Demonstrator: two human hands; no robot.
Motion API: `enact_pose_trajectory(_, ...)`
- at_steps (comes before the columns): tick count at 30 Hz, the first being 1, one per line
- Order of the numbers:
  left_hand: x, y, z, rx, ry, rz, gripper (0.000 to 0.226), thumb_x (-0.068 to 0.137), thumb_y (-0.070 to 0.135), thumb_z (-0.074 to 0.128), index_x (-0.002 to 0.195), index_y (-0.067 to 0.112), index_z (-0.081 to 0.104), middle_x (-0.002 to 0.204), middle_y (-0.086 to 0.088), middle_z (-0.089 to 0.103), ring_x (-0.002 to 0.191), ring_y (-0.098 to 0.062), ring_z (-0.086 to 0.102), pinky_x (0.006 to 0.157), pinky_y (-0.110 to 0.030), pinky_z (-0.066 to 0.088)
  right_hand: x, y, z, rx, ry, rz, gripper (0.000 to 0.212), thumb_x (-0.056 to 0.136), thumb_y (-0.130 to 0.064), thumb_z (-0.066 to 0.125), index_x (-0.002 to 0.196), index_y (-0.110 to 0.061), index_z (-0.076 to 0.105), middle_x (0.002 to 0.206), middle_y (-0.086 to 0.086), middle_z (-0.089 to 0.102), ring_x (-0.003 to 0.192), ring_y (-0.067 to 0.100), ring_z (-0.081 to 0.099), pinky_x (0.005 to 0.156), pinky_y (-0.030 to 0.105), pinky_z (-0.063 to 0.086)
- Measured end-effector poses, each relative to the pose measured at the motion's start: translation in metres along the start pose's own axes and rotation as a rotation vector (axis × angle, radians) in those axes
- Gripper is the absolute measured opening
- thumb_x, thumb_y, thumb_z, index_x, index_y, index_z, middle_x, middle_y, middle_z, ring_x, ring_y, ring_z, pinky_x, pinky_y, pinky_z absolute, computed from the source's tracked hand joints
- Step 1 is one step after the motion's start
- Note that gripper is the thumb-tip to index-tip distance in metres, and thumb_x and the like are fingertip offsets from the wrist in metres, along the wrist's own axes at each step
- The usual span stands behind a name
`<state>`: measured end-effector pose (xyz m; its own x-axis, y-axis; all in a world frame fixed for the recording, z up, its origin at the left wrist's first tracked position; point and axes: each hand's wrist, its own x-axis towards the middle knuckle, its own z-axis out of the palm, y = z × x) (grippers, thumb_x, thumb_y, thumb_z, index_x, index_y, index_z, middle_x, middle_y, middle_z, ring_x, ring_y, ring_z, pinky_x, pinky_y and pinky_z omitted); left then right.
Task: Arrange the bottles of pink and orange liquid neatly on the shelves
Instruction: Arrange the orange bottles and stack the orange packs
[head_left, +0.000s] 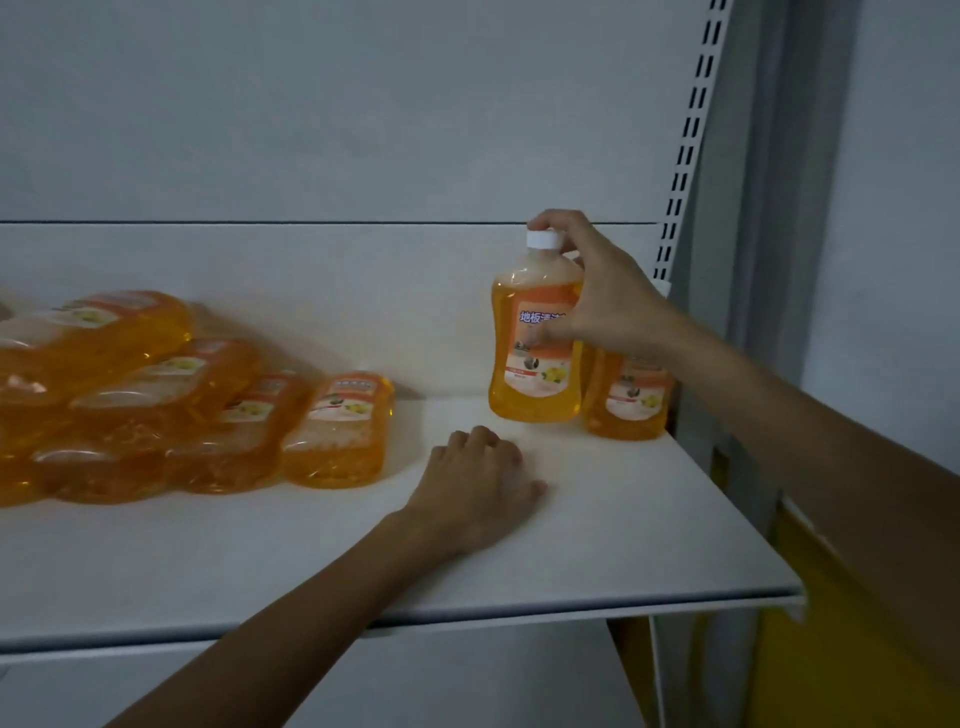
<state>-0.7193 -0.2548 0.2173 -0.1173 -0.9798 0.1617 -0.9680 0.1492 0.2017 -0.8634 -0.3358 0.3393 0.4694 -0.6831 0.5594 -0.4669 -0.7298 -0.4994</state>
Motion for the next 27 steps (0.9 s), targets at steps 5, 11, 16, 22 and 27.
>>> enact_pose_trajectory(5, 0.004, 0.003, 0.005, 0.097, -0.043, 0.018, 0.053, 0.089, 0.06, 0.036, 0.127, 0.023, 0.043, 0.133, -0.001, 0.042, 0.119, -0.021, 0.038, 0.101, -0.037, 0.03, 0.003, 0.02, 0.02, -0.072, -0.085, -0.02, 0.089, 0.058, -0.018, 0.089, 0.129, -0.029, 0.036, 0.121, 0.002, 0.045, 0.101, 0.018, 0.053, 0.076, 0.029, 0.055)
enact_pose_trajectory(11, 0.004, 0.002, 0.008, 0.088, -0.016, 0.008, 0.053, 0.089, 0.061, 0.036, 0.129, 0.026, 0.043, 0.136, 0.001, 0.042, 0.123, -0.018, 0.037, 0.104, -0.035, 0.029, 0.014, 0.042, 0.027, -0.296, -0.122, 0.0, 0.085, 0.065, -0.023, 0.085, 0.129, -0.026, 0.029, 0.121, 0.004, 0.046, 0.102, 0.022, 0.052, 0.079, 0.037, 0.051)
enact_pose_trajectory(16, 0.003, 0.001, 0.008, 0.072, 0.0, 0.005, 0.053, 0.088, 0.061, 0.038, 0.129, 0.027, 0.043, 0.137, 0.002, 0.041, 0.124, -0.017, 0.036, 0.104, -0.034, 0.028, 0.029, 0.042, 0.027, -0.545, -0.121, -0.024, 0.085, 0.069, -0.021, 0.082, 0.133, -0.018, 0.026, 0.12, 0.012, 0.045, 0.109, 0.024, 0.044, 0.069, 0.03, 0.039)
enact_pose_trajectory(22, 0.001, 0.002, 0.008, 0.047, 0.013, 0.004, 0.053, 0.088, 0.06, 0.04, 0.13, 0.027, 0.043, 0.138, 0.004, 0.04, 0.127, -0.016, 0.034, 0.105, -0.033, 0.026, 0.04, 0.047, 0.036, -0.597, -0.106, 0.018, 0.089, 0.07, -0.008, 0.081, 0.138, -0.013, 0.023, 0.126, 0.019, 0.038, 0.115, 0.031, 0.043, 0.071, 0.031, 0.043)
enact_pose_trajectory(27, 0.001, 0.001, 0.009, 0.044, 0.032, 0.006, 0.053, 0.088, 0.059, 0.041, 0.13, 0.025, 0.044, 0.138, 0.003, 0.041, 0.125, -0.016, 0.036, 0.104, -0.033, 0.028, 0.039, 0.046, 0.038, -0.612, -0.108, 0.018, 0.088, 0.072, -0.007, 0.078, 0.139, -0.013, 0.022, 0.13, 0.02, 0.036, 0.117, 0.032, 0.042, 0.076, 0.033, 0.046)
